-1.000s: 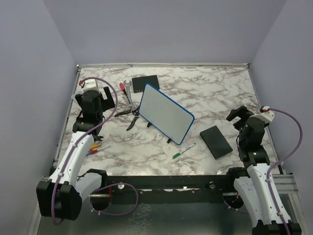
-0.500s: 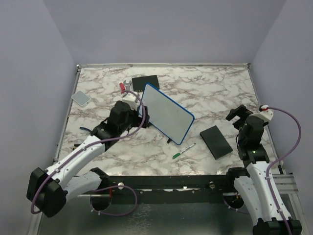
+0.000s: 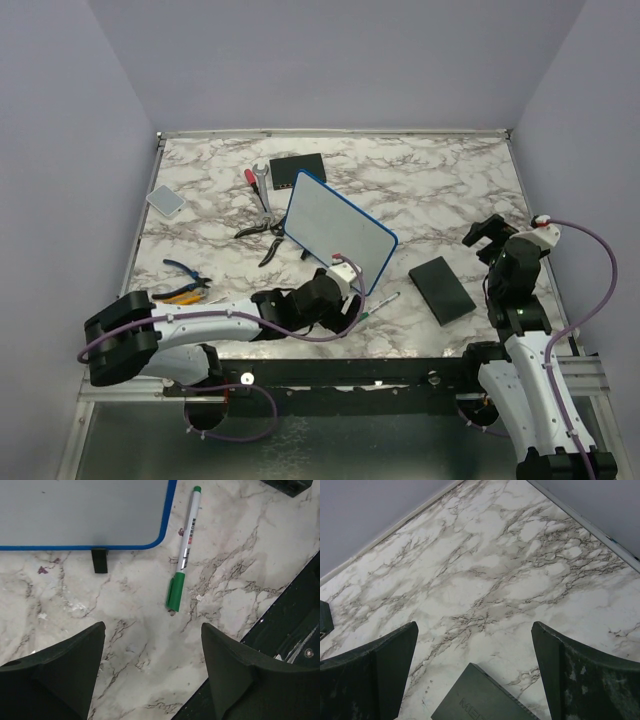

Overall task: Write a sentence on the whiteboard
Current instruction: Open the whiteboard marker at the center of the board.

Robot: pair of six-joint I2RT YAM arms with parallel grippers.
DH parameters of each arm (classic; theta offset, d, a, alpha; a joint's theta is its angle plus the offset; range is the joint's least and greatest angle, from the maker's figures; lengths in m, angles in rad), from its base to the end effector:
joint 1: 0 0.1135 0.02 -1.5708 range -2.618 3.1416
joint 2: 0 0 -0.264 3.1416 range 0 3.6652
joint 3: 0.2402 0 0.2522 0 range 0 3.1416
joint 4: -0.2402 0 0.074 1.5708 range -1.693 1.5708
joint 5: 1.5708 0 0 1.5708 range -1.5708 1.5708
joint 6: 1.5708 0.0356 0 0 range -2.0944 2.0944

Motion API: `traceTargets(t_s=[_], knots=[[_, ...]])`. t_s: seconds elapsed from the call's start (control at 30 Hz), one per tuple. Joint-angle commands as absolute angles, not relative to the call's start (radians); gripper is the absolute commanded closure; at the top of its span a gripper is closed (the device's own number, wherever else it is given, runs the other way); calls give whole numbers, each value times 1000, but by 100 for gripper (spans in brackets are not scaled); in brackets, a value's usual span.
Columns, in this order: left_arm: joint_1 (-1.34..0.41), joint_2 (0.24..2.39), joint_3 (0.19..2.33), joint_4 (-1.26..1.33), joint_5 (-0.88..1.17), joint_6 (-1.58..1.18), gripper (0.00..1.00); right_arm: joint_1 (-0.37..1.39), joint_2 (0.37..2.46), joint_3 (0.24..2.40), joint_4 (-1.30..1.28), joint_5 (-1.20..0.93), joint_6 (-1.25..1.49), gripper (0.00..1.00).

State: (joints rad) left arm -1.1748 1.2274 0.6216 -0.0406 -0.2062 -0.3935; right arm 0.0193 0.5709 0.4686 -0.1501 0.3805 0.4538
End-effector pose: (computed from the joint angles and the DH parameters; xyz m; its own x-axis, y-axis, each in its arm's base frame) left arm 0.1045 -0.2311 0.2064 -0.5367 0.3107 -0.7845 0.6868 0.7010 -0.1922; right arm 0.1516 -0.0103 0.2641 -0.0746 0.4057 -0.9110 0.4165 0.8427 0.3411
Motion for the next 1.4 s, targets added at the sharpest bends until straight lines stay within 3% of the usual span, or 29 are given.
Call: traceTargets(t_s=[0.0, 0.37, 0.7, 0.93, 1.0, 1.1, 1.13, 1.37], knots=[[-1236, 1357, 663, 76, -233, -388, 24, 18, 564, 474, -138, 382, 451, 1], [-1252, 1549, 727, 136, -207, -321, 36, 18, 551, 471, -143, 383, 454, 1], [-1256, 1620, 752, 137, -209, -273, 58, 19, 560, 472, -144, 376, 454, 1], [-1289, 1669, 778, 92, -226, -217, 68, 18, 559, 471, -144, 374, 457, 1], [-1299, 1675, 779, 85, -227, -213, 74, 18, 561, 472, -145, 372, 456, 1], [-1307, 1673, 774, 79, -239, -211, 97, 18, 560, 473, -148, 366, 455, 1], [-1312, 1667, 773, 74, -251, -211, 100, 18, 560, 477, -152, 360, 455, 1], [-1322, 1499, 798, 5, -239, -159, 100, 19, 534, 577, -236, 179, 434, 1]])
